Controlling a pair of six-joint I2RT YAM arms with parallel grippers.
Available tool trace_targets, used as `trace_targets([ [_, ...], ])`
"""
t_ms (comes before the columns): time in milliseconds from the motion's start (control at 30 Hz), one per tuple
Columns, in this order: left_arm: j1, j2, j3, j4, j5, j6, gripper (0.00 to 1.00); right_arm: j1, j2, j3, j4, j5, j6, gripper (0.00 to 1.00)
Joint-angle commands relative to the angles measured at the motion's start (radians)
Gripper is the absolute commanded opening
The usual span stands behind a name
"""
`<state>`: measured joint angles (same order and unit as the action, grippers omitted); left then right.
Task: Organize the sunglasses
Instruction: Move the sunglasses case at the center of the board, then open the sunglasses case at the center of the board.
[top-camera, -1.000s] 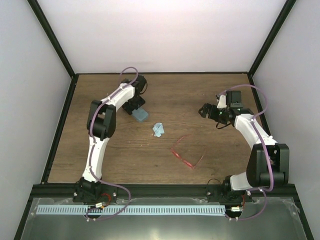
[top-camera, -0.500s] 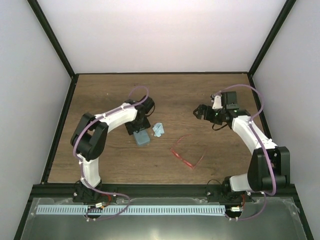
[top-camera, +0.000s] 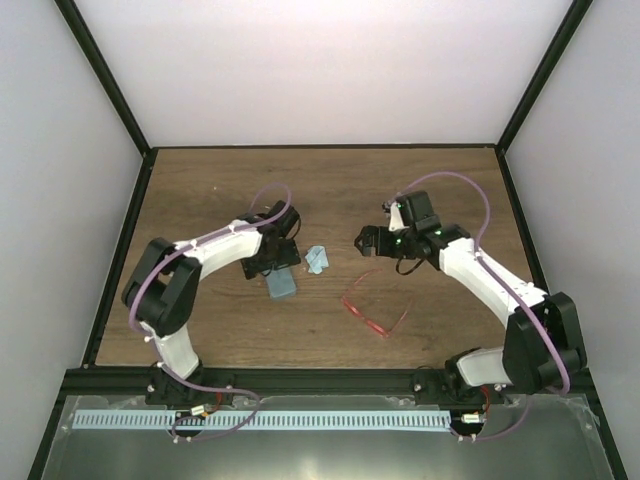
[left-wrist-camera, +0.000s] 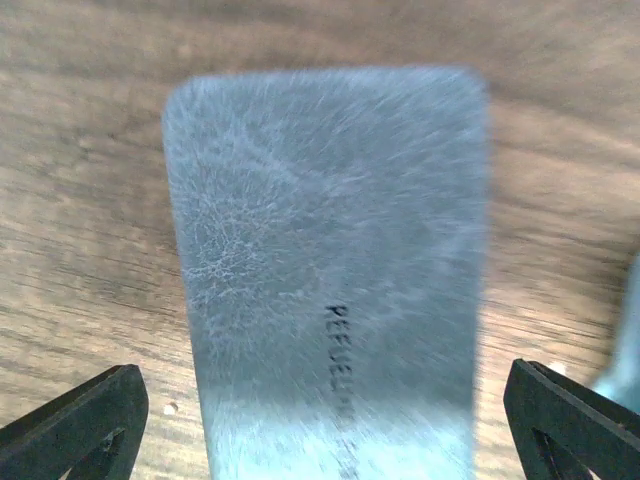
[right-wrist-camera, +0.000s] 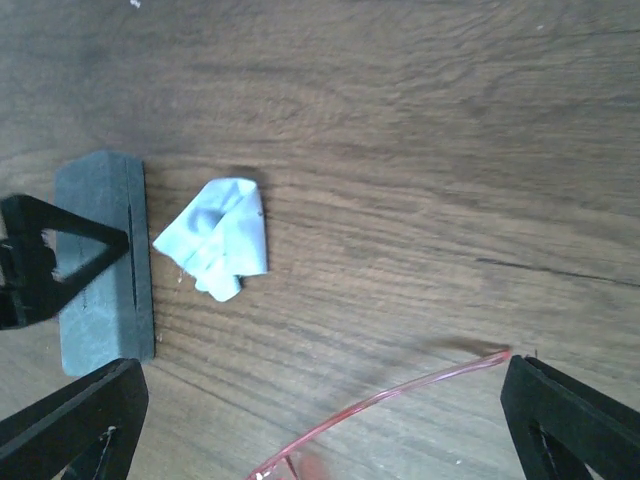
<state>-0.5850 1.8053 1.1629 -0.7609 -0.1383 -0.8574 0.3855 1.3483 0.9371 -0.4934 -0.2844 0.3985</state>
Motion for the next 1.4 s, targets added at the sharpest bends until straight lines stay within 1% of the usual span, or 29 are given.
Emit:
trace_targets([
  [0, 0.001, -0.122, -0.005, 0.019, -0.019, 0.066, 1.00, 0.099, 0.030, 0.097, -0.020, 0.084, 0.070, 1.00],
  [67, 0.006, -0.173, -0.027, 0.009, -0.028, 0.069, 1.00, 0.159, 0.076, 0.146, -0.031, 0.113, 0.087, 1.00],
  [133, 0.030, -0.226, -0.071, 0.017, -0.015, 0.064, 1.00, 0.225, 0.156, 0.220, -0.057, 0.157, 0.106, 1.00],
  [200, 0.103, -0.280, -0.134, 0.032, 0.004, 0.061, 1.00, 0.293, 0.238, 0.320, -0.082, 0.195, 0.119, 1.00],
  [367, 0.320, -0.394, -0.323, 0.106, 0.133, 0.098, 1.00, 0.443, 0.457, 0.545, -0.142, 0.240, 0.126, 1.00],
  [500, 0.444, -0.432, -0.403, 0.116, 0.196, 0.141, 1.00, 0.512, 0.606, 0.706, -0.207, 0.270, 0.117, 1.00],
  [600, 0.514, -0.455, -0.465, 0.149, 0.275, 0.132, 1.00, 0.544, 0.699, 0.803, -0.265, 0.284, 0.106, 1.00],
  [733, 0.538, -0.472, -0.502, 0.175, 0.313, 0.114, 1.00, 0.561, 0.767, 0.845, -0.310, 0.301, 0.087, 1.00],
  [1133, 0.542, -0.490, -0.586, 0.197, 0.295, 0.127, 1.00, 0.568, 0.819, 0.843, -0.300, 0.304, 0.085, 0.99],
  [1367, 0.558, -0.450, -0.585, 0.202, 0.260, 0.153, 1.00, 0.576, 0.863, 0.905, -0.326, 0.317, 0.096, 0.97],
])
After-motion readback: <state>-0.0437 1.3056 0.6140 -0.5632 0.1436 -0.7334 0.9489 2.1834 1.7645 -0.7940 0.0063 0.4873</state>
